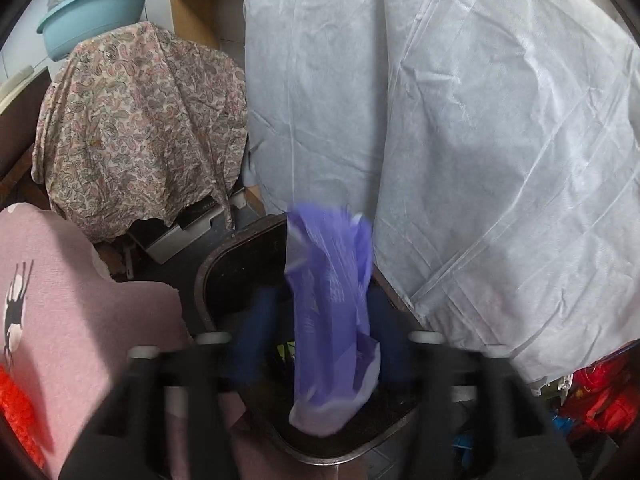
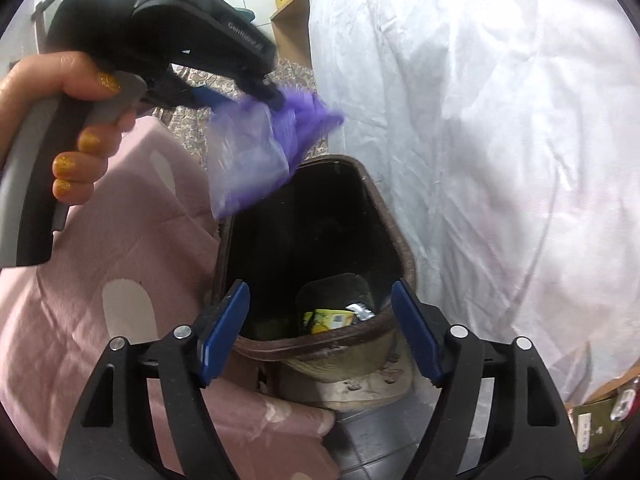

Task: Collect trash
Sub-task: 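Carry both items over the black bin and open both tools, then move both tools back toward the remaining trash on the table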

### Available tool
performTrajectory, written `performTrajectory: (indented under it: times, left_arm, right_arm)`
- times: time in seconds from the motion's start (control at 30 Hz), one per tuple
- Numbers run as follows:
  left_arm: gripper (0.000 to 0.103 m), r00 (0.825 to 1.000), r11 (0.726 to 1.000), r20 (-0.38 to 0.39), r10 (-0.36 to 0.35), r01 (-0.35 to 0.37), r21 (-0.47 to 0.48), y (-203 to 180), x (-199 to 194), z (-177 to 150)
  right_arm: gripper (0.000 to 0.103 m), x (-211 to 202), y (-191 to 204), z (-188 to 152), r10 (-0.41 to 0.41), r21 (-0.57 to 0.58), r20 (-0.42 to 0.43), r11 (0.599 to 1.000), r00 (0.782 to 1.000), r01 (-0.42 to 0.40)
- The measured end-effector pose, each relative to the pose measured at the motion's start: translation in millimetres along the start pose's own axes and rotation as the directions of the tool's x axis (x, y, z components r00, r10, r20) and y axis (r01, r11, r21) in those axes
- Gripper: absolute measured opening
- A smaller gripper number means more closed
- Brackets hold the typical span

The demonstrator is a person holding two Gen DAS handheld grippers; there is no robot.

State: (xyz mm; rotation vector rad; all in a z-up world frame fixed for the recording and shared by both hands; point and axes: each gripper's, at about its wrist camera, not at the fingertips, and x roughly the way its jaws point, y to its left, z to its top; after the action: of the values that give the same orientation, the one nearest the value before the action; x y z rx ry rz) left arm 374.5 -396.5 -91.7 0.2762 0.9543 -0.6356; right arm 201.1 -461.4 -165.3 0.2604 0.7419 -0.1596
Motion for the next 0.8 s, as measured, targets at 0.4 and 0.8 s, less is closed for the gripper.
performTrajectory:
  times: [0.4, 0.8]
  left_arm:
    - [0.092, 0.971, 0.994, 0.213, -0.106, 0.106, 0.011, 26.8, -124.5, -44.5]
    - [0.097, 0.916, 1.0, 0.4, -0.02, 0.026, -0.008, 90.2, -249.0, -138.0]
  right_arm:
    - [0.085, -44.2, 36.1, 14.2, -0.005, -0.114, 0.072, 0.993, 0.997, 0.014]
    - [0.096, -130.1, 139.7, 32.2, 0.167, -0.269, 0.214, 0.957, 0.962, -0.106]
